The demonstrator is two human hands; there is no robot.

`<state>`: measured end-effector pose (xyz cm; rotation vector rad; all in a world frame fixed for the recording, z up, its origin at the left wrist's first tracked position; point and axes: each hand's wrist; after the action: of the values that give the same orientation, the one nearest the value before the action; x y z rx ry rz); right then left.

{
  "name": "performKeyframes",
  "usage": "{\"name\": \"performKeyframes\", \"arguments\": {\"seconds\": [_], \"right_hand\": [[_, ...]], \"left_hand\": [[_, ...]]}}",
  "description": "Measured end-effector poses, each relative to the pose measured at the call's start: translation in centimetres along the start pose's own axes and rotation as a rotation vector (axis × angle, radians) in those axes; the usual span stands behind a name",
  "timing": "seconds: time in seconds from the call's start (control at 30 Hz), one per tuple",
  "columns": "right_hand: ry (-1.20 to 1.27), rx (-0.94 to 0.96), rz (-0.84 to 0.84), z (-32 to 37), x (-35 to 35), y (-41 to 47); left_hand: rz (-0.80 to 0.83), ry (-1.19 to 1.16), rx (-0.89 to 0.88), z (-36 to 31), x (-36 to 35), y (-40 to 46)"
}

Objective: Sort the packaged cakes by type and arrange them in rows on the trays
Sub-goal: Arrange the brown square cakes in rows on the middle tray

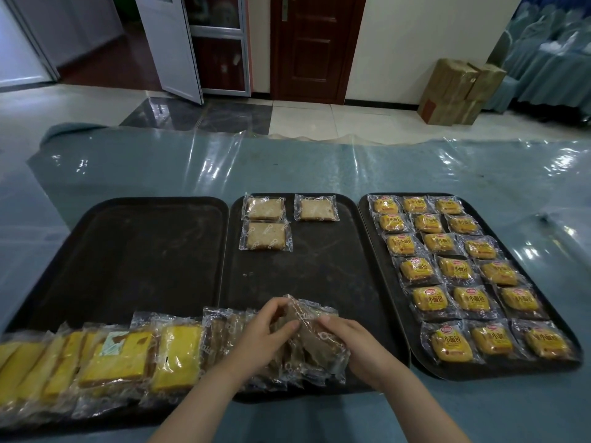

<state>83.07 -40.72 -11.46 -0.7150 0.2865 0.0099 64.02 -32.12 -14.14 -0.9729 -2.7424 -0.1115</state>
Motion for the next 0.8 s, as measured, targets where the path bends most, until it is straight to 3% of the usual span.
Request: {"name": "performKeyframes", "arguments": {"seconds": [0.1, 0.27, 0.63, 0.8], "right_hand": [[0.121, 0.007, 0.030, -0.1, -0.2, 0.3], [0.372, 0.027, -0.057, -0.2, 0.2, 0.8], [0.191, 0.049, -0.320, -2.3, 0.1, 2.4], [0.209, 0.045, -0.354, -2.0, 0.5, 3.7]], "left_hand": [[-0.053, -0.007, 0.011, -0.2, -0.1, 0.2], [-0.134, 0.022, 0.061, 0.4, 0.3, 0.8], [-0.284, -0.012, 0.235, 0.4, -0.5, 3.2], [-0.260, -0.006, 0.242, 0.2, -0.4, 4.5]]}}
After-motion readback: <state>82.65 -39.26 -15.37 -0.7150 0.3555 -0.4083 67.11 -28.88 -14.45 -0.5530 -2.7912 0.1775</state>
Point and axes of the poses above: each hand's wrist, its own y-axis towards the middle knuckle, its own x-axis out of the back of the hand, z = x × y, and after that the axes turned 12 degrees about -x, right-handed
